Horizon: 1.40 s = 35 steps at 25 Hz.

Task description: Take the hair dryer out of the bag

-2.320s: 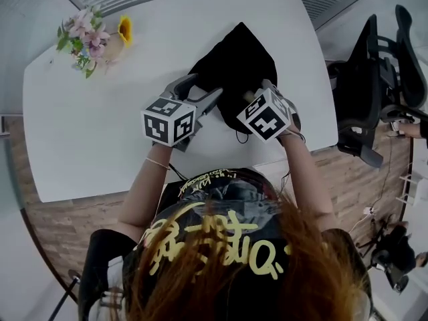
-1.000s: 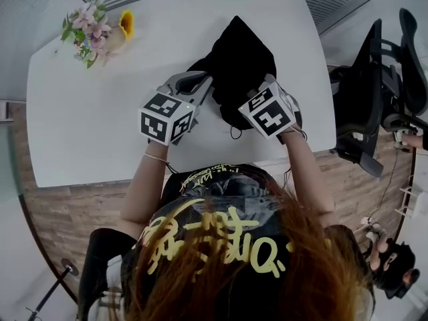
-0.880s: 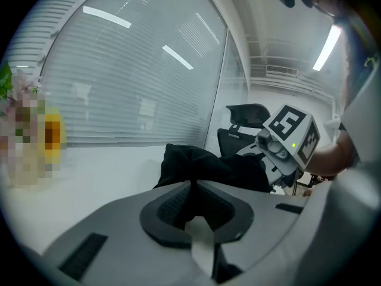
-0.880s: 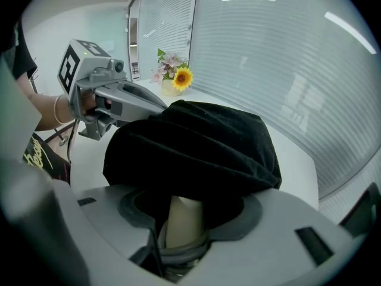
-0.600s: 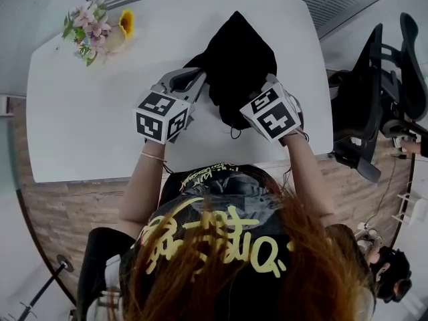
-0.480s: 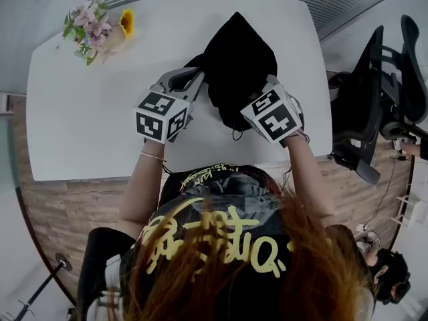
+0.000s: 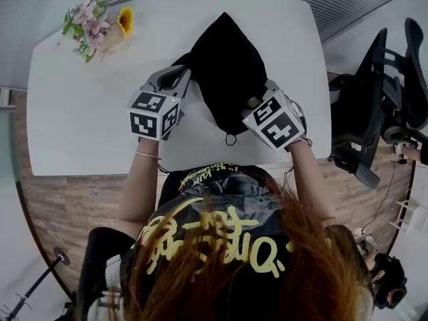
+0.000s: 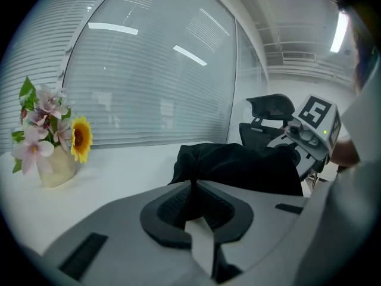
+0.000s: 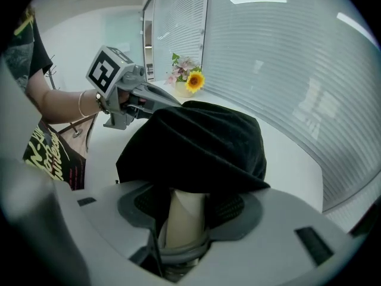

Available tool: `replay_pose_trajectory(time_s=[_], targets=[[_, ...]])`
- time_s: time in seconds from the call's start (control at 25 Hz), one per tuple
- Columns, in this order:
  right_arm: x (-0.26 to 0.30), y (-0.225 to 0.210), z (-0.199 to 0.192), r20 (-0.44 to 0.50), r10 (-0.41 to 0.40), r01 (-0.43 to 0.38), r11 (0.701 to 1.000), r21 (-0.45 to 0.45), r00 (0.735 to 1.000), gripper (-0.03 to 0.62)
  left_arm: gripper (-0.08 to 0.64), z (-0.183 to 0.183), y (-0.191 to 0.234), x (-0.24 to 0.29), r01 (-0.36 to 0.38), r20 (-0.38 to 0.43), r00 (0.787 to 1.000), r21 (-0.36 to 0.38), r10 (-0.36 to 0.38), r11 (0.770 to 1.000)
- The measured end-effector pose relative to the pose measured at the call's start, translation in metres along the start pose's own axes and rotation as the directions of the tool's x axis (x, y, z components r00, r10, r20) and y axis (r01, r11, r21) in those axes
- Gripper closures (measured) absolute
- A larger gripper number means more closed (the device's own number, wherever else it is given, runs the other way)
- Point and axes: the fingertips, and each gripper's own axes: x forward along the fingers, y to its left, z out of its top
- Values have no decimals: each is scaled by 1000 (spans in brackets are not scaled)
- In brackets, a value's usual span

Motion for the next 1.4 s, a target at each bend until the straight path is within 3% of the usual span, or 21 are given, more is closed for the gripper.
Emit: replay_pose_trajectory(time_s=[0.52, 1.4], targets=[[-14, 15, -25, 1, 65, -65, 997, -41, 998, 379, 537, -3, 8, -1, -67, -6, 998, 7, 67, 998], [-50, 23, -67, 0, 103, -103, 987, -126, 995, 379, 535, -12, 18, -1, -179, -5, 984, -25, 179, 983]])
